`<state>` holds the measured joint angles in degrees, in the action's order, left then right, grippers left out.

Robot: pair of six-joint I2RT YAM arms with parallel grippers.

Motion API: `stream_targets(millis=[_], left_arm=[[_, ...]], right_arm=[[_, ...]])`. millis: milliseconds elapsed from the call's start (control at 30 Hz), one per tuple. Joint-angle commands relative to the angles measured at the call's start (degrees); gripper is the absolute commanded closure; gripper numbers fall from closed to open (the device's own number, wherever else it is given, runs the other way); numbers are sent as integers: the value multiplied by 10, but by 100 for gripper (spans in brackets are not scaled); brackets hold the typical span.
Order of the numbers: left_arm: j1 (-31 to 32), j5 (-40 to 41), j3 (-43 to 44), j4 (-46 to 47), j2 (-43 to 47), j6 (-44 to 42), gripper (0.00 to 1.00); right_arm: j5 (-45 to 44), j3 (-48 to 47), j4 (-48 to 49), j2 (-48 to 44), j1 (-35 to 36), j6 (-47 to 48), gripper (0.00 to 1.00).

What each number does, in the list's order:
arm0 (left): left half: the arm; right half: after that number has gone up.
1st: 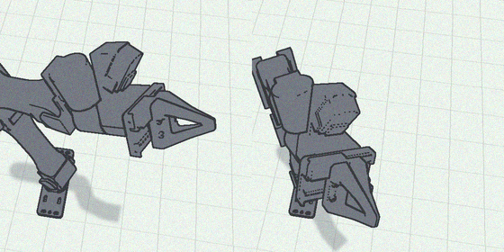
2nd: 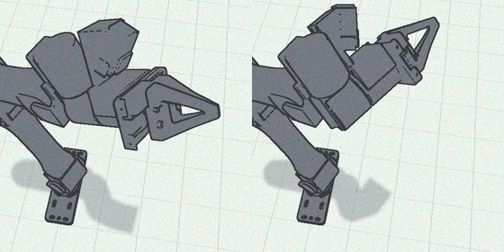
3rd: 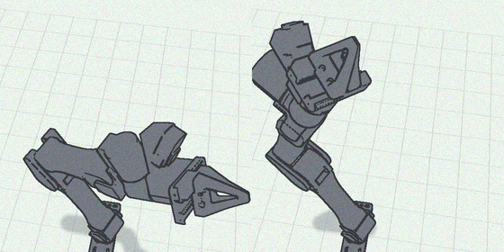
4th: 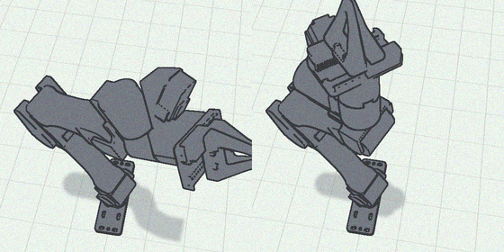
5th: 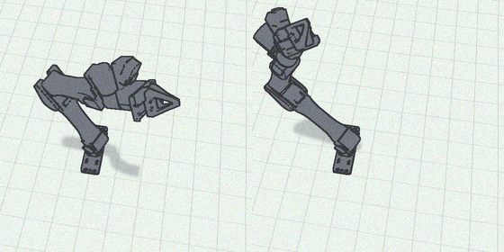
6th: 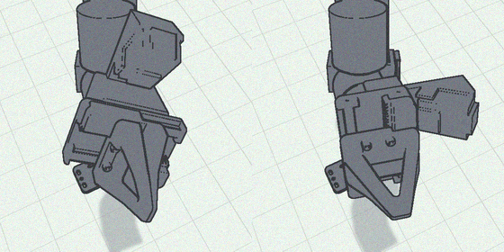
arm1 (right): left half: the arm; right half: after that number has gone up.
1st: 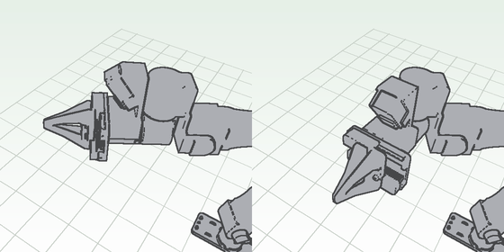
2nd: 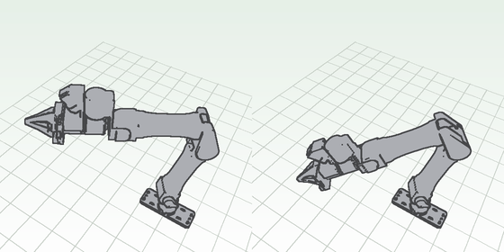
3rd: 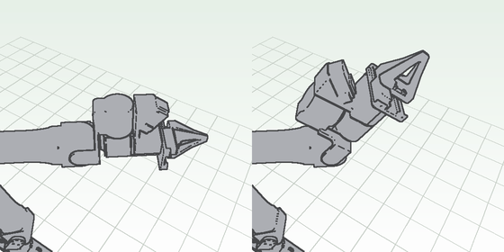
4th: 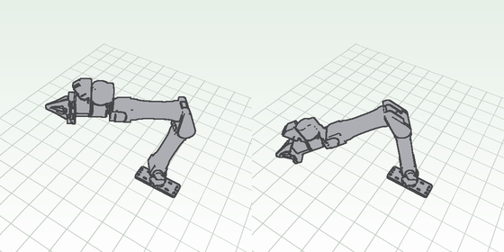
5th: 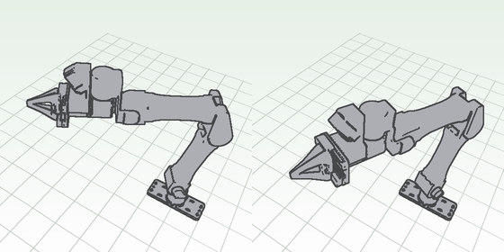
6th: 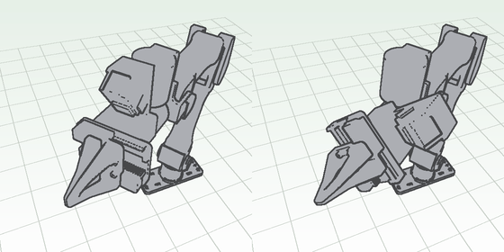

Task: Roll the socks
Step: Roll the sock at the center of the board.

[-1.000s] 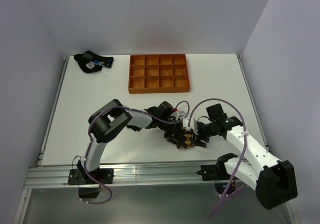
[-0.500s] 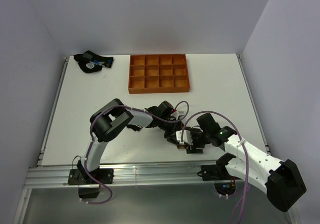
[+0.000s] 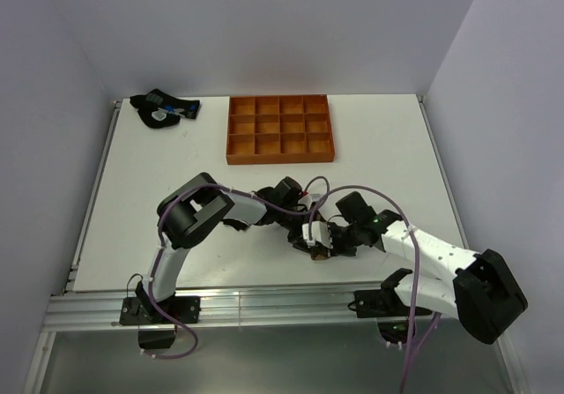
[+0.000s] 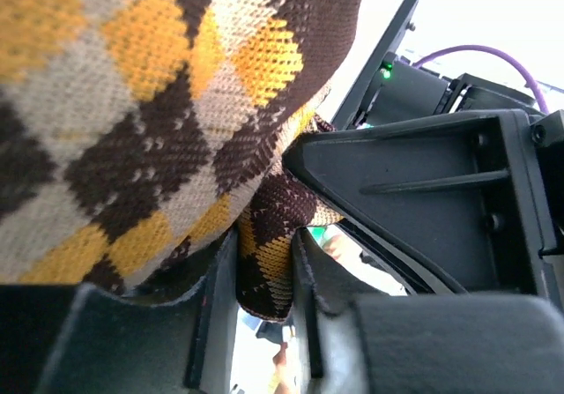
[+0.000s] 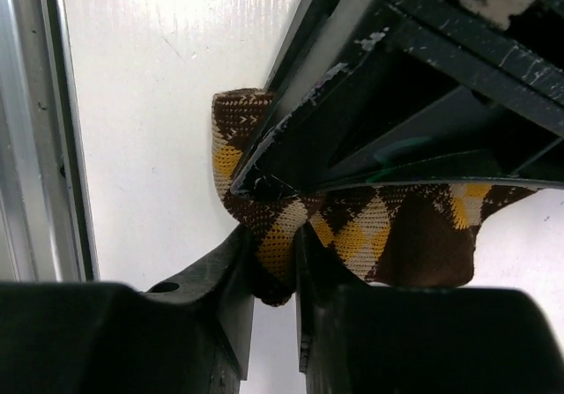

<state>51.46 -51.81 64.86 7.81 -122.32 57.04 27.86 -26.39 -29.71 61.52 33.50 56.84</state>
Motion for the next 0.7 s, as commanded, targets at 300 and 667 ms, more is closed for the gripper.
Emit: stream_targets(millis=[300, 667], left_arm=[[-13, 230, -131, 113, 152, -11, 45], [-11, 429, -290, 198, 313, -39, 45]], right_arm=[[59, -107, -109, 115, -8, -15, 87], [138, -216, -254, 241, -86, 34, 91]])
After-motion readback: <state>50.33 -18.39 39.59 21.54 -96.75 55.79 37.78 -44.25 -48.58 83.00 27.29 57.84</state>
